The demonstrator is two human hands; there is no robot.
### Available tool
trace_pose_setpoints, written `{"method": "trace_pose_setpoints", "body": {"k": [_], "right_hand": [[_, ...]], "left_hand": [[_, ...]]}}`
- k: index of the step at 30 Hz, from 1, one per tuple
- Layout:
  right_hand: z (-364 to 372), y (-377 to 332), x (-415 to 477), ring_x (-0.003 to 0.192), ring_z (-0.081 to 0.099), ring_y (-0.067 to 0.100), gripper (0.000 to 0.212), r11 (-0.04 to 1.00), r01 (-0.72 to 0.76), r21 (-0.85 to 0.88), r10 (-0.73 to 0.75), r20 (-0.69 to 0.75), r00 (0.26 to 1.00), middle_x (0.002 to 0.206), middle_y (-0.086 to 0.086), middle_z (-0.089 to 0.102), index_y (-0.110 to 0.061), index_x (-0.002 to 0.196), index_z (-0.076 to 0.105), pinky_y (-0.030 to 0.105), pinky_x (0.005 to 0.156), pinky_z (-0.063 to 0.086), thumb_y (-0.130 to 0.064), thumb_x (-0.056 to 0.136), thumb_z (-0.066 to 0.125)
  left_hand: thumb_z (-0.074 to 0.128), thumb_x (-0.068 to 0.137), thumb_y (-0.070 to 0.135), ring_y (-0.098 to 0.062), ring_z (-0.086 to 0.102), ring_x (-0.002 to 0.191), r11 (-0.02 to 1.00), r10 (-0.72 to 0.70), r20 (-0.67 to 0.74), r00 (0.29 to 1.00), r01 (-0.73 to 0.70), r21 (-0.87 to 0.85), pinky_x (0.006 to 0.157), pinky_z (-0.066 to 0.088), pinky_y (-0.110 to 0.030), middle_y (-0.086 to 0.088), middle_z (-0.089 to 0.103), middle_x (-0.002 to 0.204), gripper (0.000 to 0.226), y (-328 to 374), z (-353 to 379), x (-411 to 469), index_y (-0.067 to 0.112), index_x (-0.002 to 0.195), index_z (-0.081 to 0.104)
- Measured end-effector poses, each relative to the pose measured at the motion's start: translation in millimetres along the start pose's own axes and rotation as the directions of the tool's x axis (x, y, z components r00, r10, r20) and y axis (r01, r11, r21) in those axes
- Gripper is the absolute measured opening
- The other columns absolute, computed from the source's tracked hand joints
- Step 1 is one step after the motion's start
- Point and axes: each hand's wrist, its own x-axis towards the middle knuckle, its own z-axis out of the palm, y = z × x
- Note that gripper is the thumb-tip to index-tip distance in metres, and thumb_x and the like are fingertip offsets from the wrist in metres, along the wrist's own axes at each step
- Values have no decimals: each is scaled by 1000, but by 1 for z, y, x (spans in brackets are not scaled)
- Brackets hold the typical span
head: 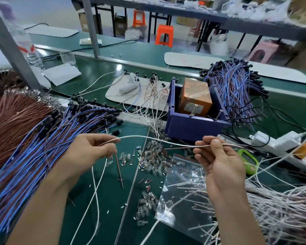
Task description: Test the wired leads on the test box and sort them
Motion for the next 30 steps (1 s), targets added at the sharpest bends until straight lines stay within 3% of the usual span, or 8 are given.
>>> {"method": "trace_pose_setpoints", "body": {"k": [3, 6, 10, 14, 18, 21, 27, 30], "right_hand": [[-7, 0, 1, 63, 70, 18, 26, 998, 14, -56, -16, -30, 999, 77, 10, 75, -6, 92, 70, 23, 58, 59, -12, 105, 49], [-14, 2, 1, 61, 70, 18, 26, 995, -3, -96, -1, -46, 999, 76, 9, 75, -5, 92, 71, 24, 56, 59, -12, 105, 50], [-19, 7, 1, 59, 70, 17, 26, 989, -56, -139, 49, -58, 997, 76, 10, 76, -5, 92, 71, 24, 53, 57, -12, 106, 50], [-20, 12, -1, 57, 69, 16, 26, 975, -76, -207, 72, -28, 997, 74, 10, 75, -5, 91, 71, 24, 52, 56, -12, 106, 51], [-16, 15, -4, 62, 70, 21, 25, 976, -84, -201, 91, 28, 995, 78, 15, 76, -4, 89, 72, 27, 56, 58, -7, 104, 52], [-14, 17, -7, 68, 72, 23, 29, 981, -76, -176, 89, 66, 994, 81, 17, 76, -8, 84, 76, 28, 60, 60, -2, 102, 53], [-14, 23, -3, 82, 76, 23, 42, 994, -56, -90, 64, 98, 993, 86, 15, 76, -19, 78, 81, 31, 73, 62, 1, 101, 51], [-18, 29, 0, 86, 76, 26, 38, 998, -66, -17, 67, 128, 990, 91, 17, 77, -17, 81, 81, 29, 73, 61, 0, 99, 52]], "left_hand": [[89, 64, 18, -11, 71, 65, 938, -8, 53, 999, 26, -346, 65, 59, -18, -9, 79, 82, 26, 2, -1, -3, 21, 90, 85], [69, 81, 19, -3, 70, 61, 743, -79, 1, 997, 60, -666, 59, 58, -16, 0, 76, 77, 16, -3, 1, 2, 19, 80, 84], [61, 89, 25, -2, 69, 61, 590, -154, 17, 988, 106, -800, 60, 57, -17, 4, 74, 75, 26, -7, 17, 6, 21, 74, 82], [47, 105, 27, -15, 77, 82, 693, -192, 64, 979, 182, -698, 77, 55, -30, -2, 79, 89, 31, -4, 40, 10, 22, 82, 68], [51, 106, 23, -12, 46, 43, 785, -177, 48, 983, 170, -595, 42, 40, -21, -2, 56, 57, 35, 5, 71, 9, 18, 79, 73], [54, 105, 24, -9, 30, 45, 926, -122, 64, 990, 137, -352, 45, 32, -19, 5, 37, 52, 35, 8, 90, 7, 22, 84, 81], [68, 98, 19, -4, 64, 67, 989, 27, 23, 999, -23, -148, 67, 47, -14, 10, 74, 72, 25, 2, 126, -1, 34, 85, 84], [74, 94, 26, -4, 73, 86, 991, 124, -19, 992, -125, -45, 75, 55, -23, 16, 79, 88, 21, -5, 132, -2, 45, 88, 82]]}}
